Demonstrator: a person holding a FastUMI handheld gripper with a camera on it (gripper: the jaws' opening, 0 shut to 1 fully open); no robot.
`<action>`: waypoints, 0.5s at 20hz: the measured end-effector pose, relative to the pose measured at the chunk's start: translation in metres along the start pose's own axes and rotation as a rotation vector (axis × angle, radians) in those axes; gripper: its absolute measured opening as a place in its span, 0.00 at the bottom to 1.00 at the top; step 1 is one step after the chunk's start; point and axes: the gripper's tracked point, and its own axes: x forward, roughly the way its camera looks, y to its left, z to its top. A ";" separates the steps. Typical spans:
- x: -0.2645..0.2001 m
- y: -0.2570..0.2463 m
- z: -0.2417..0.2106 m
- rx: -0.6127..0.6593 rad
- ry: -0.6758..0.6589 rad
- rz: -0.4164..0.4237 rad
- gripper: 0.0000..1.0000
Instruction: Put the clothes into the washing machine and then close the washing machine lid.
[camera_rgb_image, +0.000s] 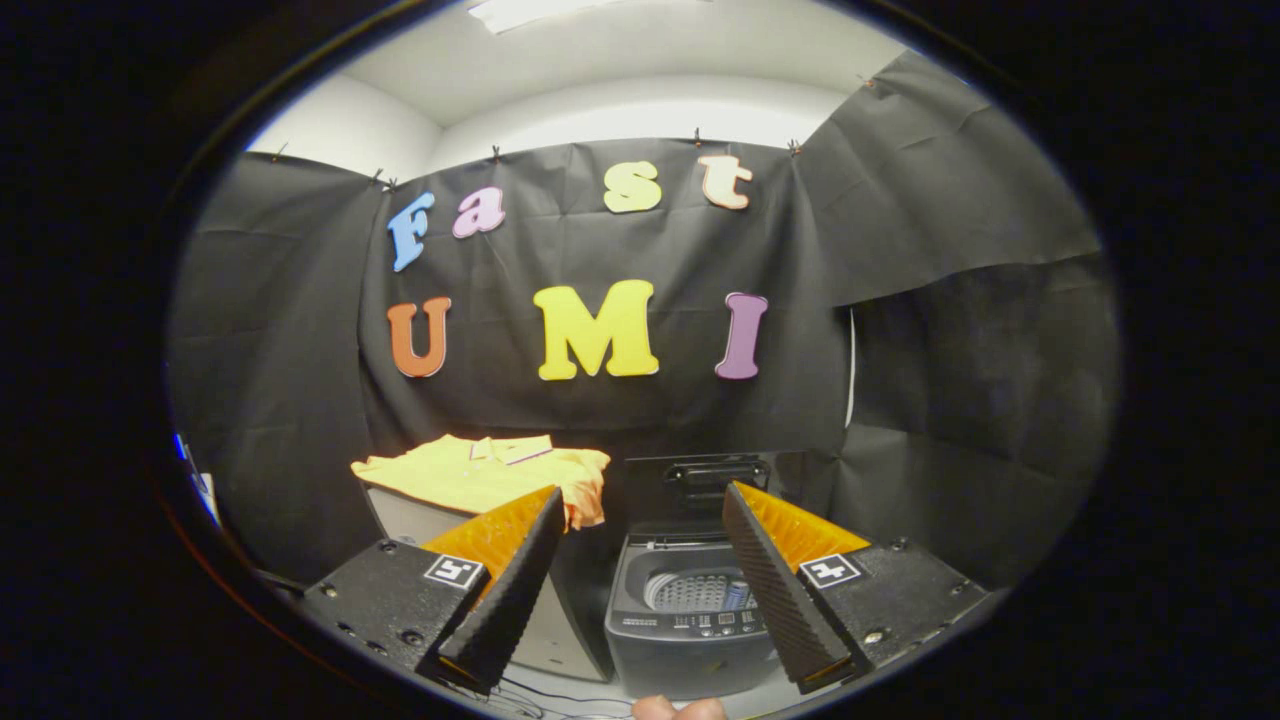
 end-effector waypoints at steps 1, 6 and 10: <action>-0.002 -0.001 0.000 0.001 -0.001 -0.010 1.00; -0.010 0.009 -0.001 0.007 0.003 -0.035 1.00; -0.015 0.022 0.000 0.005 -0.010 -0.053 1.00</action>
